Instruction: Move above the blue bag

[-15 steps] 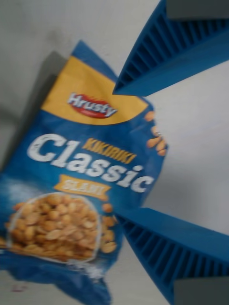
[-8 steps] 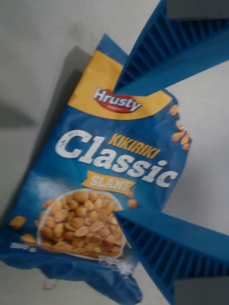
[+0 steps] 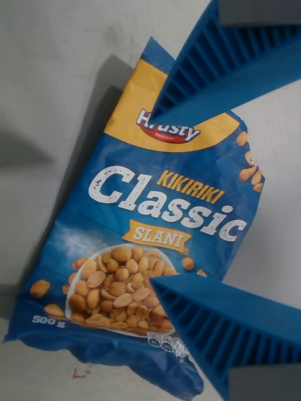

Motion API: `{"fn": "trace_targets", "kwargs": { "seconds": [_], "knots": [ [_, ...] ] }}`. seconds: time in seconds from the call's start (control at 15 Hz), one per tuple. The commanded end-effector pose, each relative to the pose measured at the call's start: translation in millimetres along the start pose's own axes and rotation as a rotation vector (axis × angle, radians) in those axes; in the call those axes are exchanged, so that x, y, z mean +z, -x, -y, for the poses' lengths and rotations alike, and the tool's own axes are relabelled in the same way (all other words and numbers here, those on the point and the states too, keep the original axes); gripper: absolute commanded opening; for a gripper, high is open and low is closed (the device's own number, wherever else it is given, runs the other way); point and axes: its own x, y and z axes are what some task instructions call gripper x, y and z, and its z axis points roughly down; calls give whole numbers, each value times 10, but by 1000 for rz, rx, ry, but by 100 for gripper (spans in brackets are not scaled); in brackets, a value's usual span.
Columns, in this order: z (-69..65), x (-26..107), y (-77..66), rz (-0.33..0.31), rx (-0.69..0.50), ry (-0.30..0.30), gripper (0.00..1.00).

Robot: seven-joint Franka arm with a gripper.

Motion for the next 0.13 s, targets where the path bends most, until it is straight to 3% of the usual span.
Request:
{"fn": "trace_targets", "kwargs": {
  "seconds": [0.07, 0.13],
  "knots": [
    [27, 7, -86, 11, 29, 10, 100],
    [27, 7, -86, 11, 29, 10, 100]
  ]
}}
